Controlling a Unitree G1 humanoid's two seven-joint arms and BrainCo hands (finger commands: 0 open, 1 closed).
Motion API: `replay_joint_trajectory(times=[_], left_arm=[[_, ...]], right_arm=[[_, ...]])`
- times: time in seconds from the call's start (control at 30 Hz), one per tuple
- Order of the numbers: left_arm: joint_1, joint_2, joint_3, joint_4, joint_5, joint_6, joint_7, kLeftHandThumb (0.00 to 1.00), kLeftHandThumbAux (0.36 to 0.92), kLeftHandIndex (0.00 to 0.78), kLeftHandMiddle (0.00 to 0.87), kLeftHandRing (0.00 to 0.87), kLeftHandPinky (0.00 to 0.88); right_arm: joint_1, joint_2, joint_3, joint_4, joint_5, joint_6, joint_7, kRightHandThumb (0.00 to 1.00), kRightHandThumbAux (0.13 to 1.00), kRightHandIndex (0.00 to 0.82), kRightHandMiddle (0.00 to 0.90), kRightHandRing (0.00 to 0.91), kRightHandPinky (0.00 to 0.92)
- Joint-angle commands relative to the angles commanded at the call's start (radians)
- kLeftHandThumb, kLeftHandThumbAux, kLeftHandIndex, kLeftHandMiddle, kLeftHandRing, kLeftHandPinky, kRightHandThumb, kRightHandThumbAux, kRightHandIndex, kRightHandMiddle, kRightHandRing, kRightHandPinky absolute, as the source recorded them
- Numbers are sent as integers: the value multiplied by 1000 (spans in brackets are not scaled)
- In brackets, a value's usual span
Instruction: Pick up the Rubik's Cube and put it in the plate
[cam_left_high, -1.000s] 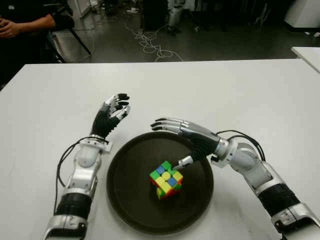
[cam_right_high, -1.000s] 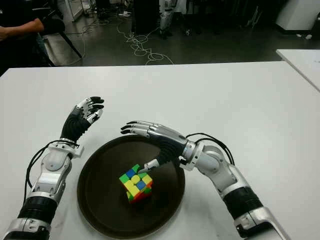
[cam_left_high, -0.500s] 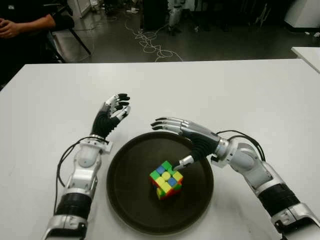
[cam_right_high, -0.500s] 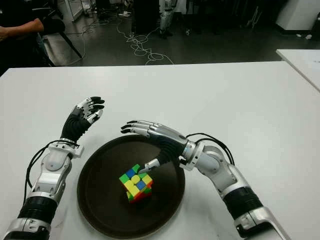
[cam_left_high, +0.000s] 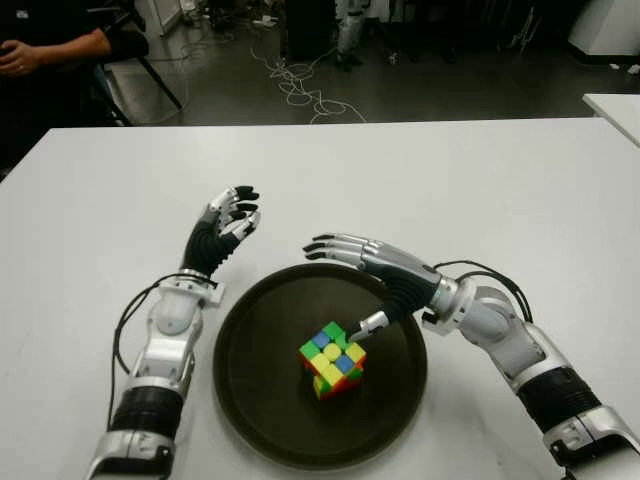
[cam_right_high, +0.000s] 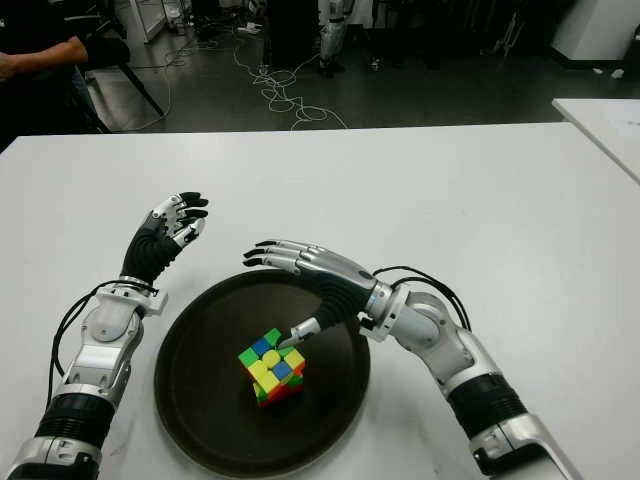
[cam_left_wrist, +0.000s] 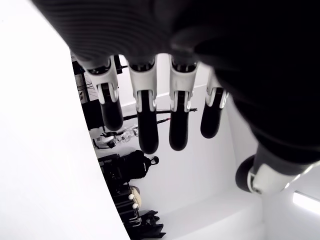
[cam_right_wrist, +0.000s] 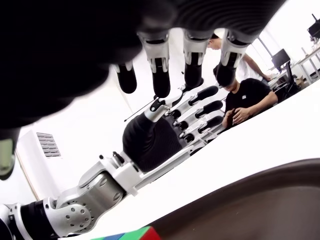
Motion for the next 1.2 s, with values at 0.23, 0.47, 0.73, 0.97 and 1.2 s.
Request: replay_joint_trajectory(times=[0.23, 0.47, 0.73, 0.97, 1.2], left_arm=[[7, -4, 0, -19, -6, 25, -2, 227, 589, 215, 242, 243, 215], [6, -5, 0, -26, -7, 43, -2, 227, 579, 216, 249, 255, 254], [7, -3, 0, -29, -3, 40, 0, 219, 584, 231, 243, 244, 222], [8, -1, -1, -28, 5, 30, 5, 210, 578, 240, 238, 225, 174], [10, -3, -1, -31, -2, 29, -2, 208, 579, 226, 240, 230, 183]], right_arm=[[-65, -1, -49, 109, -157, 21, -255, 82, 475, 0, 0, 0, 0], [-141, -4, -86, 364, -244, 110, -604, 167, 571, 0, 0, 0, 28], [-148, 149, -273, 381, 169, 333, -415, 142, 626, 2, 64, 112, 178], [-148, 207, -362, 309, 366, 558, -310, 160, 691, 9, 77, 134, 209], [-82, 241, -336, 166, 354, 640, -318, 220, 725, 24, 88, 141, 210]])
